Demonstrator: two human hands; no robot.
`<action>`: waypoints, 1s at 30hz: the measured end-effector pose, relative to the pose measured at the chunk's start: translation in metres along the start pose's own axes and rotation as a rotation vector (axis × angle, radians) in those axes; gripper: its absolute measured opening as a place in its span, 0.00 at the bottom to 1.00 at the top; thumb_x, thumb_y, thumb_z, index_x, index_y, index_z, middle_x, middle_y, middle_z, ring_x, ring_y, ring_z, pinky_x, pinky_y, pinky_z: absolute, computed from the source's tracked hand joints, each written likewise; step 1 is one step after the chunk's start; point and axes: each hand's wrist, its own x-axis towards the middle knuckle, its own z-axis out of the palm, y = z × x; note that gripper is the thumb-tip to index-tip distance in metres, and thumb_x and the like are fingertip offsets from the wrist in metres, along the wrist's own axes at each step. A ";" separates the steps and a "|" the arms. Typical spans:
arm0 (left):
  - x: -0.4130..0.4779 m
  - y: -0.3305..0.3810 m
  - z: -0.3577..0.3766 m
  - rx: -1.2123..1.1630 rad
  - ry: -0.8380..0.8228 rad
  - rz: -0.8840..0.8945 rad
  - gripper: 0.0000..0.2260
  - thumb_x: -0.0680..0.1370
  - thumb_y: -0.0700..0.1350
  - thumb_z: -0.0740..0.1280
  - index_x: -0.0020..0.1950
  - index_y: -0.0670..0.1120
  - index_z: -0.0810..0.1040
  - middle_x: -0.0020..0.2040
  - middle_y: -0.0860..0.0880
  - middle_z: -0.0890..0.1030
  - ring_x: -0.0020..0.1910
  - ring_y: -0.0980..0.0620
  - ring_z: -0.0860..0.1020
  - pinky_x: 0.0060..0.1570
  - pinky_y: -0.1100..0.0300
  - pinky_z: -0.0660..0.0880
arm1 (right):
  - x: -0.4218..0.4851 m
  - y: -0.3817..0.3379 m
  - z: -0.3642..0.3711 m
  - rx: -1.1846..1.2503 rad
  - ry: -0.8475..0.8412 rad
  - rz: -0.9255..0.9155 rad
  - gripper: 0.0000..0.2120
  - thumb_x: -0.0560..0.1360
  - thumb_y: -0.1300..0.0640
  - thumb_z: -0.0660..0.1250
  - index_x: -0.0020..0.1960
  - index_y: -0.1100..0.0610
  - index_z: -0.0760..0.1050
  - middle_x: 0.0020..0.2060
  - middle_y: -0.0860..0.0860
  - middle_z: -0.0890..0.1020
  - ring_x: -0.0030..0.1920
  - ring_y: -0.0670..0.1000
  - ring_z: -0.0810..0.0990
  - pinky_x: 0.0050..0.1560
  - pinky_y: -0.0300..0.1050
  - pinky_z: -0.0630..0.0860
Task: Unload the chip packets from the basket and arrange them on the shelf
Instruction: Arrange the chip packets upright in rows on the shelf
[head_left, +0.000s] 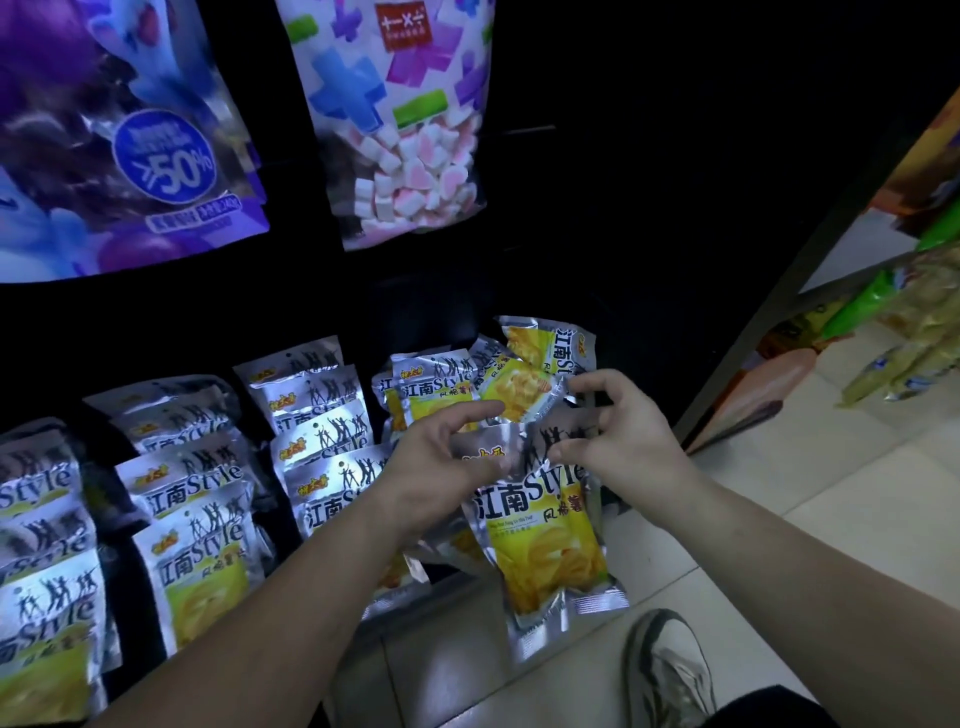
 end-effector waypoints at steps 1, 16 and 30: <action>0.001 0.000 0.001 -0.009 0.034 -0.003 0.25 0.73 0.40 0.79 0.66 0.59 0.79 0.56 0.50 0.86 0.52 0.53 0.86 0.59 0.55 0.80 | 0.001 -0.001 0.001 0.007 -0.002 -0.002 0.30 0.70 0.70 0.78 0.64 0.49 0.72 0.43 0.57 0.86 0.42 0.54 0.86 0.40 0.40 0.82; 0.011 0.010 -0.004 0.172 -0.030 0.110 0.25 0.76 0.33 0.72 0.70 0.52 0.76 0.44 0.44 0.86 0.45 0.43 0.85 0.48 0.50 0.84 | 0.010 -0.008 0.010 -0.036 -0.091 -0.080 0.25 0.76 0.71 0.67 0.62 0.45 0.71 0.37 0.53 0.83 0.38 0.49 0.80 0.41 0.43 0.76; 0.013 0.012 0.008 -0.109 0.196 0.089 0.09 0.75 0.39 0.77 0.45 0.43 0.77 0.38 0.42 0.82 0.38 0.49 0.82 0.38 0.59 0.77 | 0.021 0.001 -0.001 -0.019 -0.034 -0.106 0.14 0.78 0.58 0.72 0.62 0.49 0.75 0.41 0.48 0.87 0.42 0.41 0.85 0.40 0.32 0.79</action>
